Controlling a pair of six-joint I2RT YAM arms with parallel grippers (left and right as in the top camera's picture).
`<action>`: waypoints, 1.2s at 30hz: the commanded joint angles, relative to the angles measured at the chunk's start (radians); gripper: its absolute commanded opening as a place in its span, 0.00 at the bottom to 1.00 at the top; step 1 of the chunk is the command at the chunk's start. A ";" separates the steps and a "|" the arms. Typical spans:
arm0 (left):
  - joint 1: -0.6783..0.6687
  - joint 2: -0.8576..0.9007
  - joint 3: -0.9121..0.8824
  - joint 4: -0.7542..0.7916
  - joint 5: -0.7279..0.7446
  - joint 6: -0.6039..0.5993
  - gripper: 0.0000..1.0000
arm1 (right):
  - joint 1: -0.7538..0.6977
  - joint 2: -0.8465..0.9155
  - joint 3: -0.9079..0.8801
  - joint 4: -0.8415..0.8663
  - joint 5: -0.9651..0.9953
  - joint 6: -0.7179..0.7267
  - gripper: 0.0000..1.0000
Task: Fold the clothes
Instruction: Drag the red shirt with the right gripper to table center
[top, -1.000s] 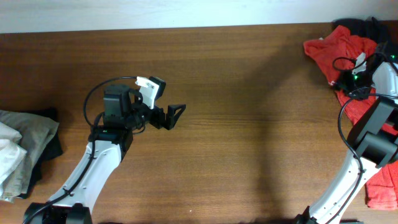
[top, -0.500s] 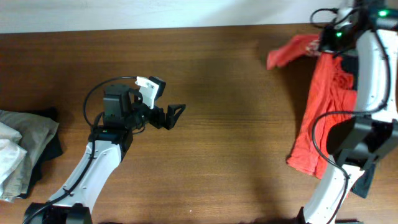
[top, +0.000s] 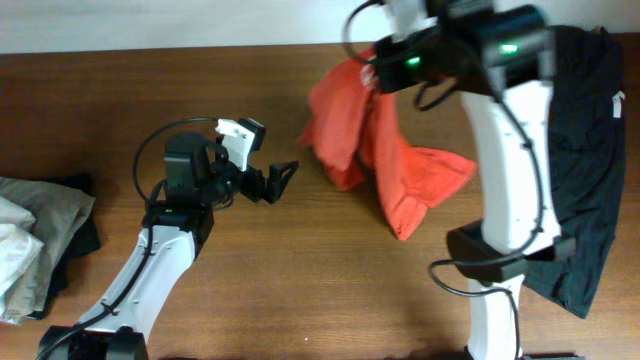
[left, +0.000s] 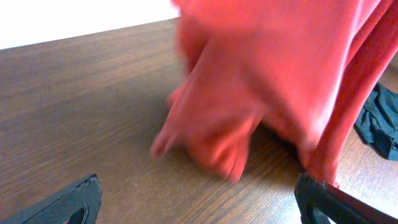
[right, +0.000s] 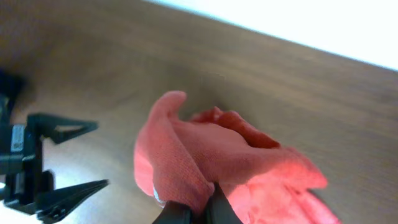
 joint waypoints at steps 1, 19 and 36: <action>0.064 0.001 0.023 0.012 0.000 -0.017 0.99 | 0.063 0.094 0.011 0.003 -0.038 0.020 0.04; 0.283 0.000 0.039 0.027 0.038 -0.074 0.99 | 0.029 0.324 0.005 -0.025 0.081 0.219 0.99; 0.283 0.000 0.039 -0.009 0.038 -0.071 0.99 | -0.377 0.325 -0.731 0.316 0.053 0.271 0.95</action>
